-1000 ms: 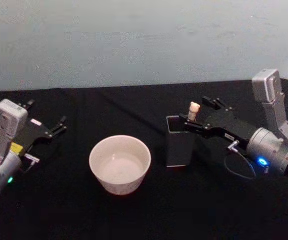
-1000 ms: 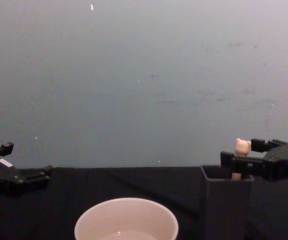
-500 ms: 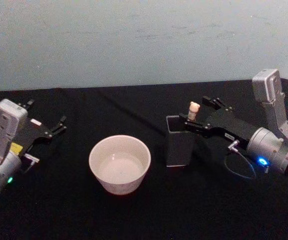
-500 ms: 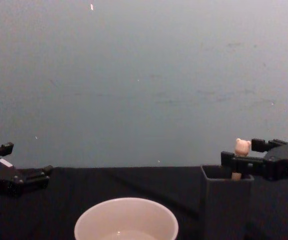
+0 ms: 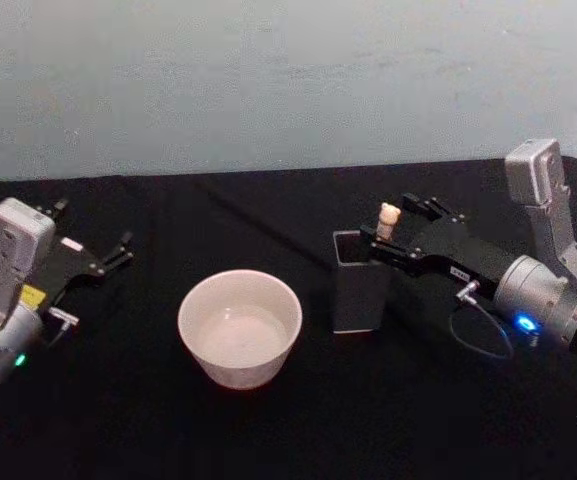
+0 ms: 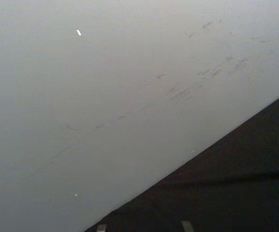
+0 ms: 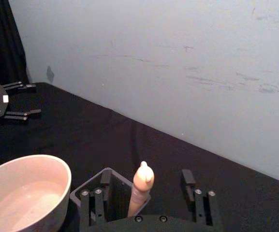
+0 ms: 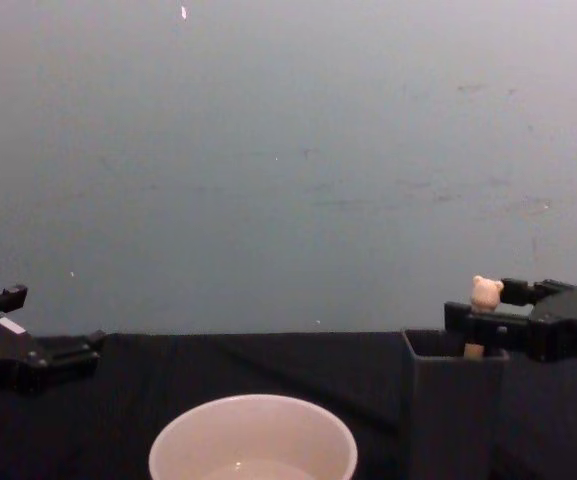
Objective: Pick up the stirring spoon with one hand, stir inside the cup, then place it back in its original position.
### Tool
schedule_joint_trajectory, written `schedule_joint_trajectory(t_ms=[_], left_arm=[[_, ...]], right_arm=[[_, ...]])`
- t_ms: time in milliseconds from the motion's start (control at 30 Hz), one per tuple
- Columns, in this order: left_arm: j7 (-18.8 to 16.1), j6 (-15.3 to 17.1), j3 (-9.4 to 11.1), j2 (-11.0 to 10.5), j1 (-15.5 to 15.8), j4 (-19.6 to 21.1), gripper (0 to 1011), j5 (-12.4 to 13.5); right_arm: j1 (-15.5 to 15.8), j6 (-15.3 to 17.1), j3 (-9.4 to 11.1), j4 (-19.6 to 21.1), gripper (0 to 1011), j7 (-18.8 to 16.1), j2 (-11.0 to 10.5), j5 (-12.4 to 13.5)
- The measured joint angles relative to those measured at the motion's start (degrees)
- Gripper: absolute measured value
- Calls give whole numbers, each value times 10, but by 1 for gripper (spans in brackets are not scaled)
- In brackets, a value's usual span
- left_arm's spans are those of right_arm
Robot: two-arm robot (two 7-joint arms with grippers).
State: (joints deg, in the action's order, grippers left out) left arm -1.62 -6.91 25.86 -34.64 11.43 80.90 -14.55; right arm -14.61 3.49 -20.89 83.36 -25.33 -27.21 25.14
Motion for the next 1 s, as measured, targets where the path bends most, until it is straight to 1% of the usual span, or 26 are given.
schedule_joint_trajectory(t_ms=[100, 133, 167, 267, 333, 400, 433, 467, 533, 567, 667, 700, 733, 800, 1000], left_arm=[[0, 0, 0, 0, 0, 0, 1001, 0], [0, 0, 0, 0, 0, 0, 1001, 0], [0, 0, 0, 0, 0, 0, 1001, 0], [0, 0, 0, 0, 0, 0, 1001, 0], [0, 0, 0, 0, 0, 0, 1001, 0], [0, 0, 0, 0, 0, 0, 1002, 0], [0, 0, 0, 0, 0, 0, 1001, 0], [0, 0, 0, 0, 0, 0, 1001, 0], [0, 0, 0, 0, 0, 0, 1001, 0], [0, 0, 0, 0, 0, 0, 1001, 0], [0, 0, 0, 0, 0, 0, 1001, 0], [0, 0, 0, 0, 0, 0, 1001, 0], [0, 0, 0, 0, 0, 0, 1001, 0], [0, 0, 0, 0, 0, 0, 1001, 0], [0, 0, 0, 0, 0, 0, 1001, 0]], right_arm=[[0, 0, 0, 0, 860, 0, 0, 0], [0, 0, 0, 0, 801, 0, 0, 0], [0, 0, 0, 0, 801, 0, 0, 0], [0, 0, 0, 0, 685, 0, 0, 0], [0, 0, 0, 0, 650, 0, 0, 0], [0, 0, 0, 0, 567, 0, 0, 0], [0, 0, 0, 0, 544, 0, 0, 0], [0, 0, 0, 0, 484, 0, 0, 0], [0, 0, 0, 0, 447, 0, 0, 0], [0, 0, 0, 0, 386, 0, 0, 0], [0, 0, 0, 0, 332, 0, 0, 0], [0, 0, 0, 0, 262, 0, 0, 0], [0, 0, 0, 0, 262, 0, 0, 0], [0, 0, 0, 0, 216, 0, 0, 0], [0, 0, 0, 0, 216, 0, 0, 0]])
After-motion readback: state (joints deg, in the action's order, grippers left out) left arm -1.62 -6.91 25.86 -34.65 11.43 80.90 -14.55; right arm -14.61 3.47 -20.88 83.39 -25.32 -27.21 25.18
